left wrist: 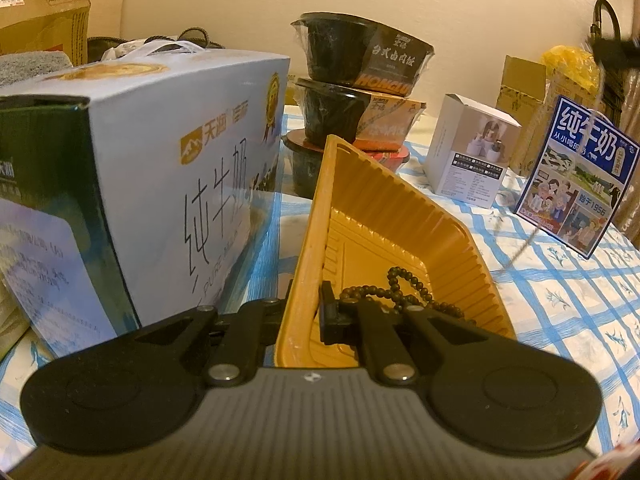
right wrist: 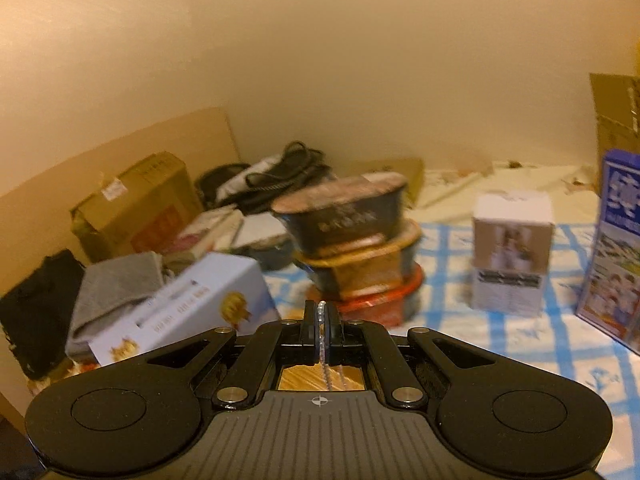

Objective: Organize jewelry
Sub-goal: 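Lift the pearl necklace high and lower it into the tray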

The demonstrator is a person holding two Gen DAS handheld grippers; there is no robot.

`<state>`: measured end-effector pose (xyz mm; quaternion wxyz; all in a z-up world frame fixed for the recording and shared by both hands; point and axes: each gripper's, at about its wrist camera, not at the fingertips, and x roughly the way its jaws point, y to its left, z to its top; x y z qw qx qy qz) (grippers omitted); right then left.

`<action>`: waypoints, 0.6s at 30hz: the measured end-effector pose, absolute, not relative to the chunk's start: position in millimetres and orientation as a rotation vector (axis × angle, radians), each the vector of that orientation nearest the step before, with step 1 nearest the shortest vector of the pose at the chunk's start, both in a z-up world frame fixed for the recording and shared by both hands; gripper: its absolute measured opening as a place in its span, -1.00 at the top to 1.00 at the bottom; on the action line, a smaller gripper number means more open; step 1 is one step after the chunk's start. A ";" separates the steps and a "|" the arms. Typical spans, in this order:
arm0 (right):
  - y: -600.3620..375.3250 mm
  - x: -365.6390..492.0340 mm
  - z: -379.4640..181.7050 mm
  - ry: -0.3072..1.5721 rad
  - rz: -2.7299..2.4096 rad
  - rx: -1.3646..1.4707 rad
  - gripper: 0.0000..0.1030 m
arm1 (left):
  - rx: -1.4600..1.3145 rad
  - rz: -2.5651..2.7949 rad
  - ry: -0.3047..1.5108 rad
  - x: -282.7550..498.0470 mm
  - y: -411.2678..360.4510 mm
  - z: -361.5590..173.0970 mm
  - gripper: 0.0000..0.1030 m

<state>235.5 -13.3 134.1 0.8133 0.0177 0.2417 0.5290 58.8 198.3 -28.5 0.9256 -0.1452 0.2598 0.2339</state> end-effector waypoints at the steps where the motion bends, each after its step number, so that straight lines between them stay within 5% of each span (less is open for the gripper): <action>1: -8.2 234.9 137.0 0.508 1.138 0.039 0.96 | -0.296 0.479 0.533 58.9 198.3 -28.8 0.86; 18: 13.1 251.8 111.8 0.556 1.095 -0.016 0.96 | -0.314 0.464 0.552 70.9 192.1 -42.4 0.86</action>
